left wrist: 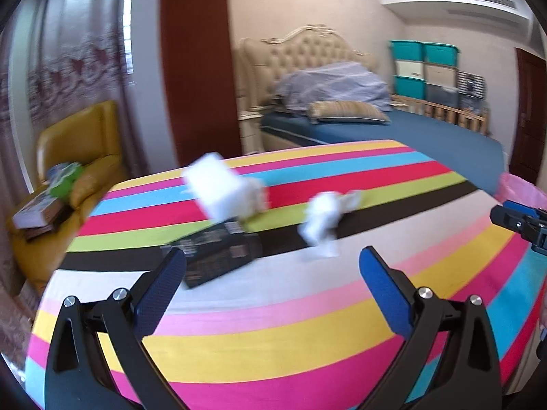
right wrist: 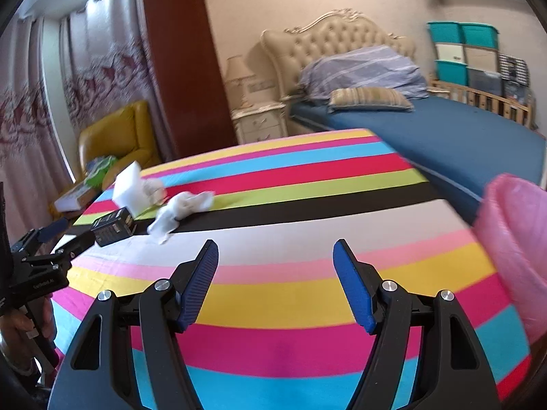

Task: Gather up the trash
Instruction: 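Grasp a white tissue with the right tool while the left tool grasps the black box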

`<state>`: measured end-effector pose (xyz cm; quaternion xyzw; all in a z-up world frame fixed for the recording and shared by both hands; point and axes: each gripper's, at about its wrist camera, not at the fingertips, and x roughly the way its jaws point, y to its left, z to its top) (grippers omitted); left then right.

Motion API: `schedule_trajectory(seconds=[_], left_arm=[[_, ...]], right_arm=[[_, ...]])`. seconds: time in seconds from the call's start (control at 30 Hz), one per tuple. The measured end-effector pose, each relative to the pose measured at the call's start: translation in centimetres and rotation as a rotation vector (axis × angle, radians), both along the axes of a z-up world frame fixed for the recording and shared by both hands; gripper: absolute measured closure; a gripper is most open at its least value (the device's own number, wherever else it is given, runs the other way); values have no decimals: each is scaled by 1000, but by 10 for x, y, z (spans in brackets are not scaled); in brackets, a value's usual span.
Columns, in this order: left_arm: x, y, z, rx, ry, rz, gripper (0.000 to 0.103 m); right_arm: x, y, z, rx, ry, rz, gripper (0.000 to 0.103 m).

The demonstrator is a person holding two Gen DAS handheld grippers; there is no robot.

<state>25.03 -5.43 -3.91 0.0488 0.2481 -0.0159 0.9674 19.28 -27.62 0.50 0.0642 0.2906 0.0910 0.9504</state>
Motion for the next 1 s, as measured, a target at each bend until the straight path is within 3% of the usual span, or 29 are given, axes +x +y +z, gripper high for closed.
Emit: schedule_trajectory(seconds=[0.33,0.67,0.77,0.83,0.9,1.0], left_arm=[[-9,84,-5,-28,26,164,5],[6,107,0,-53,70,151,5],[16,108,-3,-75,100,113,5],[21,106,-6,-89,117,97,5],[28,104,-8,-96,136,79,5],[39,97,-11,-102,166,35,5]], right_arm=[[68,100,-14,-17,125,131,35],[136,167,-23,-96,197,151,36],[148,175,-24,-118,206,150,44],[152,177,-27,-137,220,154,66],[151,176,-29,-147,222,162,76],[142,171,-21,-146,170,163,80]])
